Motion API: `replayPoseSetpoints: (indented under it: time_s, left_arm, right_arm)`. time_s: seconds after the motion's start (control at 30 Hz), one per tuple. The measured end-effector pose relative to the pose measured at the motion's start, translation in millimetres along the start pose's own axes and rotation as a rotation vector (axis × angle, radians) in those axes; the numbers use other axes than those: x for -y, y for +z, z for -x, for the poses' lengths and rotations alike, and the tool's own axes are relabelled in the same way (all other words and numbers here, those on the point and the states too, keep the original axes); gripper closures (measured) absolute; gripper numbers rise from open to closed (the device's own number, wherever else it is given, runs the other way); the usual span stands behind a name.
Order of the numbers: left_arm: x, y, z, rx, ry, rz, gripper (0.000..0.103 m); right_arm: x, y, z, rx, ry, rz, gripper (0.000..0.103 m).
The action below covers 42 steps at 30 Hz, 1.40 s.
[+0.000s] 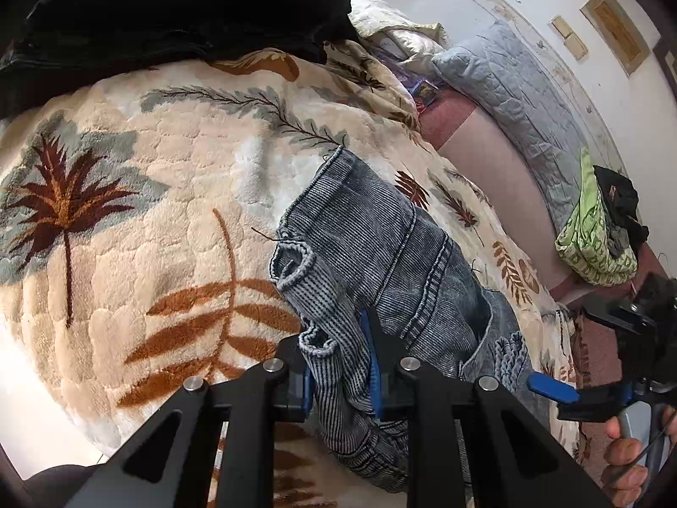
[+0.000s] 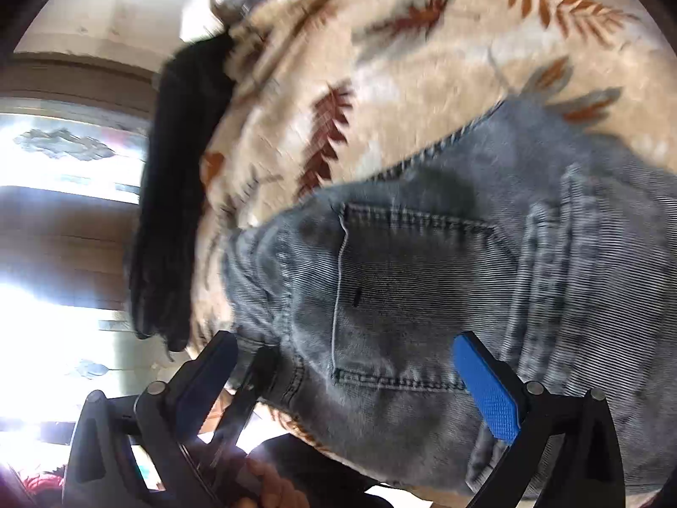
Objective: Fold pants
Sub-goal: 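Lift the waistband with the left tool and fold it over the leg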
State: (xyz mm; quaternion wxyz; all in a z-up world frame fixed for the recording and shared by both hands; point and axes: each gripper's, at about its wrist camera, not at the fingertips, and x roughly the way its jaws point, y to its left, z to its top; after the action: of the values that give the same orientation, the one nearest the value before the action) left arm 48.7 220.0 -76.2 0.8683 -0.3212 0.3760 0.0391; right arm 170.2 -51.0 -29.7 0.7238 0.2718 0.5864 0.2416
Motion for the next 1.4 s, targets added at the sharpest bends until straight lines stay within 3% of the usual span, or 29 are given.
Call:
replayPoseSetpoints:
  time_s: [0.2,0.33,0.5,0.63,0.77,0.87,0.93,1.0,1.03,1.07,1.17,1.27,1.33,1.4]
  left_arm:
    - [11,0,7,0.032,0.000,-0.045,0.087]
    - [35,3,21,0.088,0.019,-0.125,0.089]
    - [106,-5,43,0.156,0.047,-0.328,0.090]
    - [182,-28,57,0.210,0.029,-0.529,0.091]
    - [262,-82,59,0.231,-0.017,-0.762,0.091]
    - [304,-147,39,0.182,-0.032,-0.947,0.091]
    - [317,-197,4,0.055,-0.013,-1.065,0.091]
    - [314,-244,-44,-0.133,0.068,-1.179,0.091]
    - [312,-260,-54,-0.102,0.117,-1.238,0.090]
    - [313,-271,-48,-0.017,0.137,-1.293,0.089]
    - [321,-266,-40,-0.052,0.116,-1.279,0.077]
    - [320,-246,-33,-0.116,0.059,-1.208,0.076]
    - [318,-233,-13,-0.131,-0.021,-1.134,0.076]
    - [315,-216,11,-0.134,-0.124,-1.051,0.070]
  right_arm:
    - [82,-39,87,0.179,0.005,-0.072,0.000]
    - [146,-62,120,0.212,0.050,-0.158,0.000]
    - [193,-69,140,0.284,0.176,-0.176,0.000]
    - [215,-71,152,0.357,0.274,-0.183,0.000]
    - [241,-75,170,0.430,0.368,-0.237,0.000]
    - [257,-78,183,0.489,0.416,-0.289,0.000]
    - [271,-84,194,0.522,0.428,-0.326,0.000]
    - [282,-89,199,0.541,0.440,-0.368,0.000]
    - [287,-91,204,0.546,0.454,-0.385,0.000]
    - [289,-93,205,0.548,0.463,-0.391,0.000]
    - [288,-95,212,0.556,0.453,-0.367,0.000]
    - [290,-95,214,0.564,0.460,-0.370,0.000]
    - [292,-96,212,0.562,0.458,-0.377,0.000]
    - [290,-96,210,0.557,0.445,-0.364,0.000]
